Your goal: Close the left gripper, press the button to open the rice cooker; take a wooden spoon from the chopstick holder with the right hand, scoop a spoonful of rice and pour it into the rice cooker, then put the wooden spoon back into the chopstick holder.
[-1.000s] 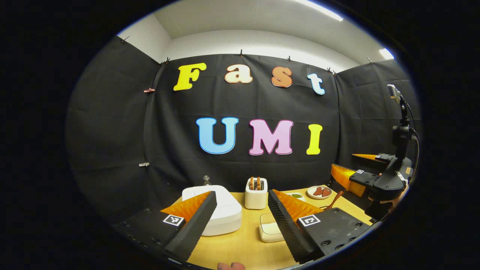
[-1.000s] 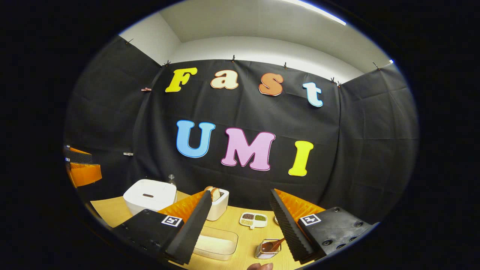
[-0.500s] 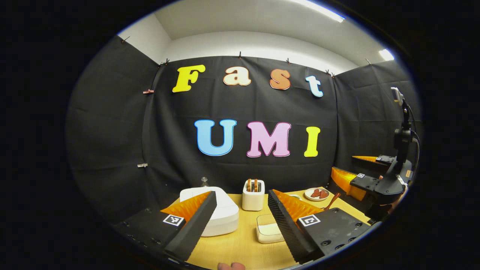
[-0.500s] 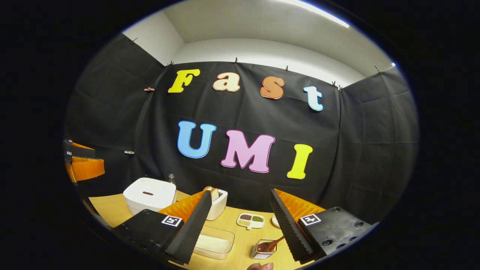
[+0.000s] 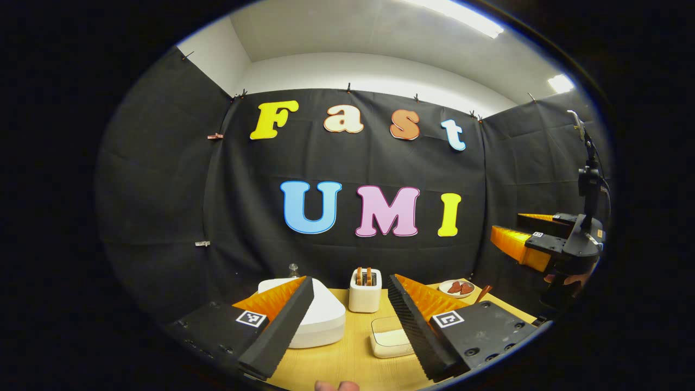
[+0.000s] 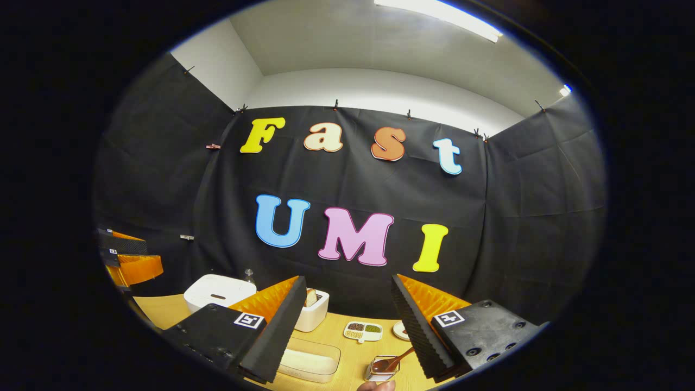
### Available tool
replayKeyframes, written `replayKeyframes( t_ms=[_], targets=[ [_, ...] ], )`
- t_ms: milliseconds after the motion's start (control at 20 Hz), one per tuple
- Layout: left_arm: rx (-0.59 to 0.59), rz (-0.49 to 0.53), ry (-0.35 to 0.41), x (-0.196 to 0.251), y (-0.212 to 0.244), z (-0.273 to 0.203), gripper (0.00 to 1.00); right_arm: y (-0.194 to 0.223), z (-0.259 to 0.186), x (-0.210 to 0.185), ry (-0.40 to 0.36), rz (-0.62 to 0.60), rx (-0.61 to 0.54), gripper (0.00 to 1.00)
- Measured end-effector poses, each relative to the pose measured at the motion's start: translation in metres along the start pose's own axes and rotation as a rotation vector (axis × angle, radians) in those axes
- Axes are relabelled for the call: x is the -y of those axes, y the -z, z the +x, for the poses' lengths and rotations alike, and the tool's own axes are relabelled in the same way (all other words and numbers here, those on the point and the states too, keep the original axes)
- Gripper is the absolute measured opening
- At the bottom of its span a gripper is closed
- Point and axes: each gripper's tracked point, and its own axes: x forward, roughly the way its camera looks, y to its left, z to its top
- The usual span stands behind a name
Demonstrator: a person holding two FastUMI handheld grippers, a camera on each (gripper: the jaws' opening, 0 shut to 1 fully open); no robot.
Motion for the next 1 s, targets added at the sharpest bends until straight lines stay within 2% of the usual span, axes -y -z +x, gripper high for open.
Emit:
replayKeyframes(
  t_ms=[150,200,350,500,550,700,1000],
  targets=[
    [0.021,0.024,0.019,-0.027,-0.006,0.016,0.95,0.003,-0.004,-0.002,0.002,-0.055,0.004,0.97],
    [0.028,0.036,0.031,-0.031,-0.009,0.023,0.89,0.004,-0.004,-0.002,0.004,-0.061,-0.003,0.97],
    [0.0,0.061,0.047,-0.051,0.002,0.058,0.52,0.002,-0.003,0.006,0.027,-0.083,0.003,0.98],
    [-0.089,-0.018,0.064,-0.072,0.031,0.099,0.14,0.005,-0.001,0.01,0.041,-0.044,-0.015,0.97],
    [-0.13,-0.046,0.083,-0.074,0.044,0.113,0.08,0.003,-0.001,0.014,0.049,-0.037,-0.014,0.97],
    [-0.295,-0.134,0.146,-0.087,0.092,0.152,0.07,0.003,-0.001,0.024,0.069,-0.067,-0.01,0.97],
    [-0.614,-0.185,0.135,-0.128,0.179,0.215,0.07,0.014,-0.004,0.031,0.113,-0.126,-0.038,0.98]
  ],
)
